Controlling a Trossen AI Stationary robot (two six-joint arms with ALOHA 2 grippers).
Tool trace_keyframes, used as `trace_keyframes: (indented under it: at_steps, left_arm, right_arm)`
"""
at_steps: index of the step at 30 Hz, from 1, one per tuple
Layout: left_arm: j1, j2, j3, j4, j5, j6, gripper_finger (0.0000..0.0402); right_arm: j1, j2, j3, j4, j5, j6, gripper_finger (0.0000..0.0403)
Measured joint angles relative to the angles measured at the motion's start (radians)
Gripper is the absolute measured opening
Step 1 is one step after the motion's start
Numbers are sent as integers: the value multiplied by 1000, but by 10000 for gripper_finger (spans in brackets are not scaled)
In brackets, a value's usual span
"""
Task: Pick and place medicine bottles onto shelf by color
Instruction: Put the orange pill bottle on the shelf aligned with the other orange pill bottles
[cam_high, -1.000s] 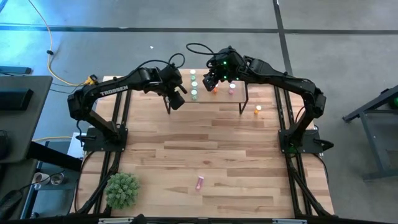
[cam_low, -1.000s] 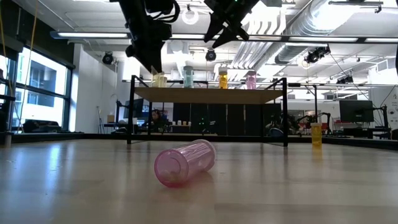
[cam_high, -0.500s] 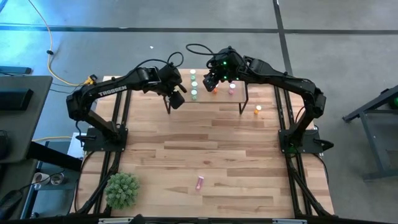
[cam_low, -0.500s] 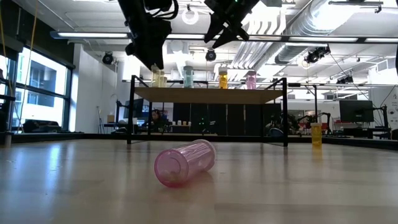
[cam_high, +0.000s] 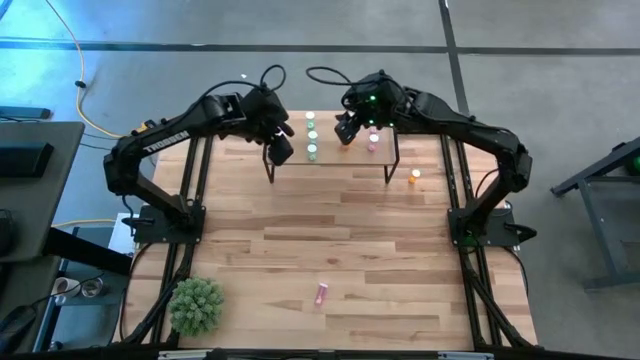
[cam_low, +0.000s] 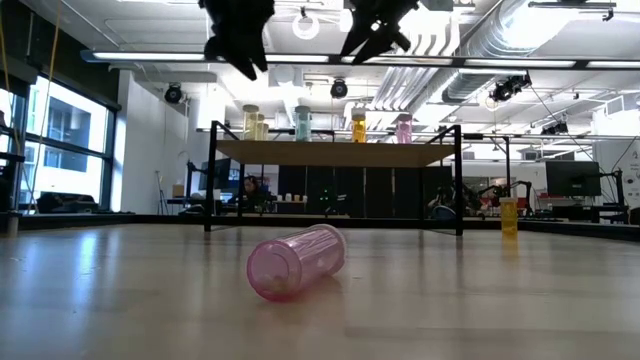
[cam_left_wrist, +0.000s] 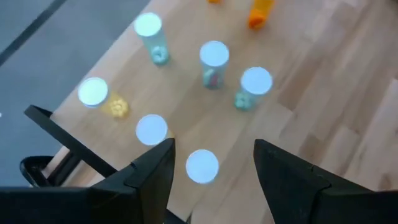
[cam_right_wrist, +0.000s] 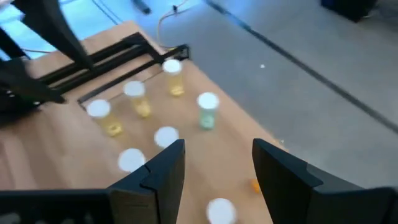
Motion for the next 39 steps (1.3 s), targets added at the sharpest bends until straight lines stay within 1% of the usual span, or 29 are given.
trace_keyframes:
  at_steps: [3, 8, 12, 17, 20, 25, 31, 34, 39]
  left_arm:
    - [0, -7, 32, -39, 21, 26, 207]
    - [0, -59, 40, -42, 45, 24, 205]
    - [-3, -110, 40, -42, 54, -9, 205]
    - [-31, -168, 40, -42, 38, -33, 204]
    - [-58, -202, 33, -39, 1, -36, 205]
    - [-93, -265, -46, -38, -76, -93, 206]
    - [-106, -359, -191, -11, -118, -156, 200]
    - [-106, -401, -262, 34, -117, -166, 200]
    - [-106, -449, -340, 98, -96, -179, 199]
  right_arm:
    - [-1, -30, 0, -23, 32, -18, 178]
    - [-1, -72, 0, -94, 129, -49, 178]
    - [-12, -90, 0, -182, 158, -44, 178]
    - [-21, -96, 0, -306, 172, -36, 178]
    - [-21, -96, 0, -370, 216, -24, 178]
    - [-22, -97, 0, -465, 287, -19, 178]
    - [-38, -118, -5, -596, 363, 48, 178]
    - [-48, -167, -75, -618, 409, 88, 178]
    - [-95, -298, -263, -587, 406, 192, 178]
